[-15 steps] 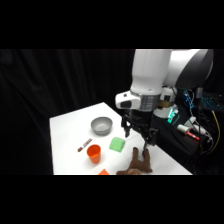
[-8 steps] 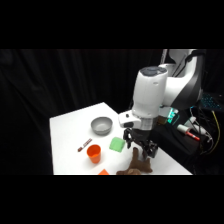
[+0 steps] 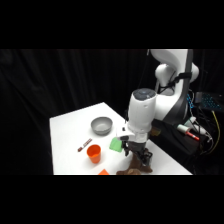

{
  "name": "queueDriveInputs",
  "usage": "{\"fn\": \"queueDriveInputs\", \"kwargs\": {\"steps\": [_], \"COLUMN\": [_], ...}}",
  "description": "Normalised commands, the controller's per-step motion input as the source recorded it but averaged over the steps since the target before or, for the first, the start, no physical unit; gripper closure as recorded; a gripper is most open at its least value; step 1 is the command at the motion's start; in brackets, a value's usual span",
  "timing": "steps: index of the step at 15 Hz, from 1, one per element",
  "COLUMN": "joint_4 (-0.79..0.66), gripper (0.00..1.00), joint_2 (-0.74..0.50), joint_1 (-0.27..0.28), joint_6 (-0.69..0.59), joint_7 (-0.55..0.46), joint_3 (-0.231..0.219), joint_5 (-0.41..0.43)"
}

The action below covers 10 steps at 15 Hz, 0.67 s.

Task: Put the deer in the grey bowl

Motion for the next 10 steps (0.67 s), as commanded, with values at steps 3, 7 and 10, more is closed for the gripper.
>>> {"fn": "queueDriveInputs", "kwargs": {"steps": [3,7,10], "joint_4": [0.23,0.22,0.16], "gripper": [0.00,0.26,0.51], "joint_2": [0.32,0.22,0.08], "joint_1": [0.057,0.069,0.115], "joint_6": [0.13,0.05,-0.04], "joint_7": [-0.12,-0.13,-0.11], "joint_3": [-0.060,-0.052,-0.079], "joint_5": [0.086,0.097,0.064]}}
